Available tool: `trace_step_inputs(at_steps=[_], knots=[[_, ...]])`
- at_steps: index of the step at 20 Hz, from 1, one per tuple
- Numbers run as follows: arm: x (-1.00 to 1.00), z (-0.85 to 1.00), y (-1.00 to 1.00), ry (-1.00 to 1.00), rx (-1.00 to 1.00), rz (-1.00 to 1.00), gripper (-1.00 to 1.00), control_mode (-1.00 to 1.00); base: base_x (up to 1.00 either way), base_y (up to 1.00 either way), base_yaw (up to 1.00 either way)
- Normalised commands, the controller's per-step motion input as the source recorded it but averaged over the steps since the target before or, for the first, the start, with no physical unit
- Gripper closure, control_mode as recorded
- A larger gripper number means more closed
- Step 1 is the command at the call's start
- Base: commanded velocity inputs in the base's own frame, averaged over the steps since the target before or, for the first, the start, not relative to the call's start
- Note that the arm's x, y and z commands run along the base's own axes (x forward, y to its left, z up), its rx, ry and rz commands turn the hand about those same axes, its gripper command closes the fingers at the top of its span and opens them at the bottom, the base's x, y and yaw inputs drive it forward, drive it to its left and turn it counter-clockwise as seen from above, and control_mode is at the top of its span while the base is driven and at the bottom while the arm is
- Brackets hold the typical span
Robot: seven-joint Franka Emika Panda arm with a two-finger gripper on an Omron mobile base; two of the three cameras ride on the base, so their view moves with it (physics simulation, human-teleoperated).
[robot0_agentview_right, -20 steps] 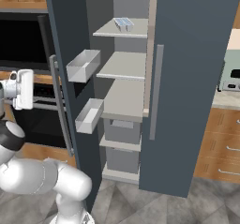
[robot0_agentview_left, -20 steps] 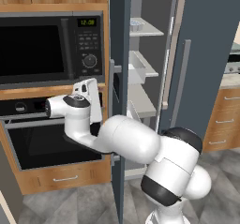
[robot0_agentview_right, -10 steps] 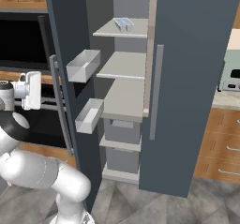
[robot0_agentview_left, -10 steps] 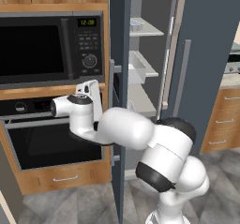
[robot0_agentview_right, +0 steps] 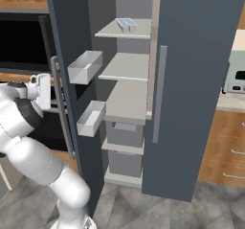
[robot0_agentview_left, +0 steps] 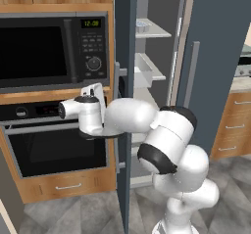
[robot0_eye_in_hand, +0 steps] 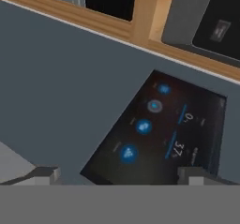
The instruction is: The ice cube tray has been filled with water. Take the tray and place it in the freezer to make ice. Close the freezer door after placing the tray.
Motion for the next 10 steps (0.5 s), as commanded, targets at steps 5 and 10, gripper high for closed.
trace_step_inputs(at_steps=[5, 10], knots=[[0.37, -0.35, -0.13, 0.0, -0.09, -0.12, -1.0, -1.0, 0.0, 0.0, 0.0], [-0.27, -0.2, -0.94, 0.0, -0.1, -0.37, -1.0, -1.0, 0.0, 0.0, 0.0]])
